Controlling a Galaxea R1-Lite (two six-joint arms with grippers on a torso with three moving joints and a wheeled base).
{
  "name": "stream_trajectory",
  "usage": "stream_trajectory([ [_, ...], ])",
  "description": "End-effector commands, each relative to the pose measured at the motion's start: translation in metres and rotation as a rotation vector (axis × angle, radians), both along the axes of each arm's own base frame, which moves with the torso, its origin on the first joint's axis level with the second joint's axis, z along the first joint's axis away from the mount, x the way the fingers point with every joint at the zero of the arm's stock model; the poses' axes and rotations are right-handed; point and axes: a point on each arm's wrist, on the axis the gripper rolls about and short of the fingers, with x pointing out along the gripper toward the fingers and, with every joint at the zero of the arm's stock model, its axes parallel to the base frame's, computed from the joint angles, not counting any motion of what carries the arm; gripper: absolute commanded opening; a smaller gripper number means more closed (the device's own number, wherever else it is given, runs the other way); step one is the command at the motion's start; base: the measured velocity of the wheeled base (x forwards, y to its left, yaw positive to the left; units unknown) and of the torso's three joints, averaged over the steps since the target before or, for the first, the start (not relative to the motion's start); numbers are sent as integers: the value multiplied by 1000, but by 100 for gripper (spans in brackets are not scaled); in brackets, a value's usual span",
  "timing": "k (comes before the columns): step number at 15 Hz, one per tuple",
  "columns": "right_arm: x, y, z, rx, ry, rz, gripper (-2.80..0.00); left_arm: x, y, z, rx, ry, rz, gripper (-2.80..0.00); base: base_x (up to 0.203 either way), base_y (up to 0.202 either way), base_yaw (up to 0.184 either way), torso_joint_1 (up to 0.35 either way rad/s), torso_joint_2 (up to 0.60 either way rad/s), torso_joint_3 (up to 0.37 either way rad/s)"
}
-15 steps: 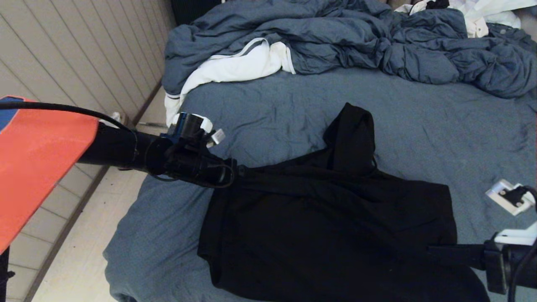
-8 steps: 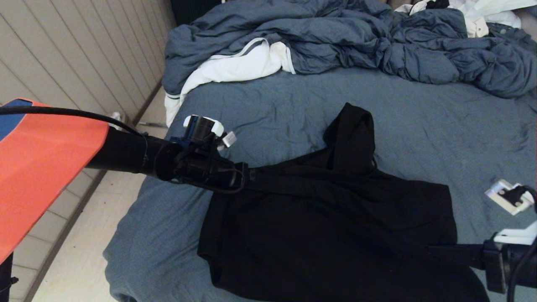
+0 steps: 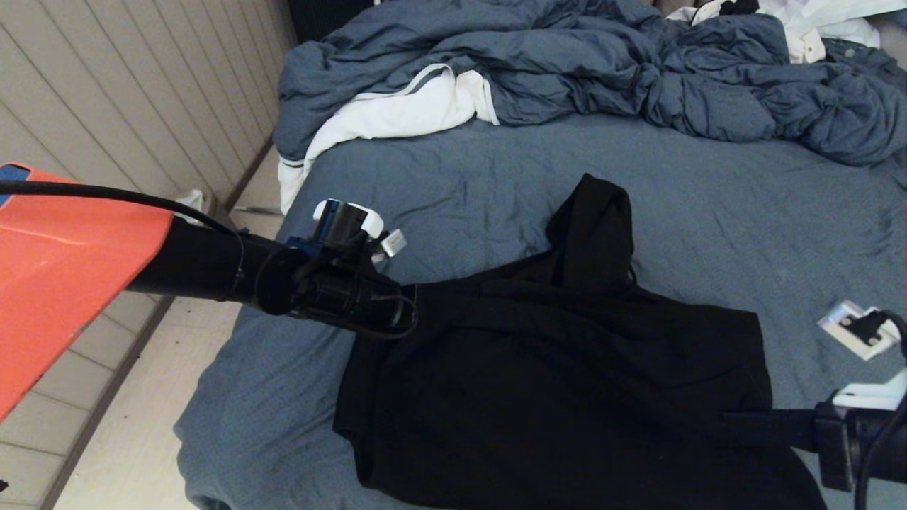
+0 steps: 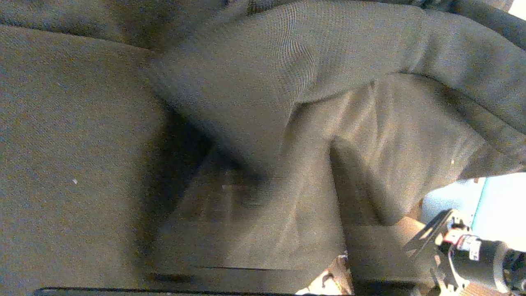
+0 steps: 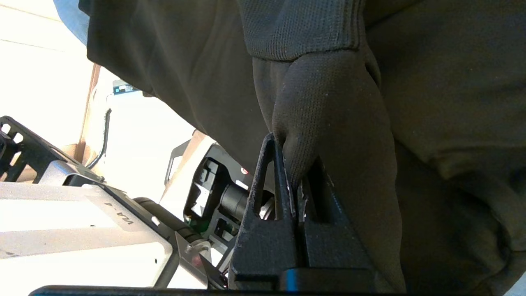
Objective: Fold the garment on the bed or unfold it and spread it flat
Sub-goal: Unfold the black sweatshirt
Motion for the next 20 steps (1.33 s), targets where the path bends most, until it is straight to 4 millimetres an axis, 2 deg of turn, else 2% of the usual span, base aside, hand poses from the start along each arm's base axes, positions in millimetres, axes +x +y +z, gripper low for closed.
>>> stream_trajectory([
  [1,0,0,0,3,1,4,-280,-7,4,10,-11,-13,-1,-280,0,0,0,0,0,0],
  [5,-4,0,-3,5,16,-2,-280,-34,16,24,-16,-18,-10,-280,0,0,0,0,0,0],
  [9,-12,1,-9,4,34,-14,-280,-75,18,17,-6,1,-69,-280,0,0,0,0,0,0],
  [13,-16,-1,-20,6,81,-33,-280,-105,16,6,7,21,-128,-280,0,0,0,0,0,0],
  [20,-19,-5,-33,-27,139,-91,-280,-138,28,3,16,34,-169,-280,0,0,0,0,0,0],
])
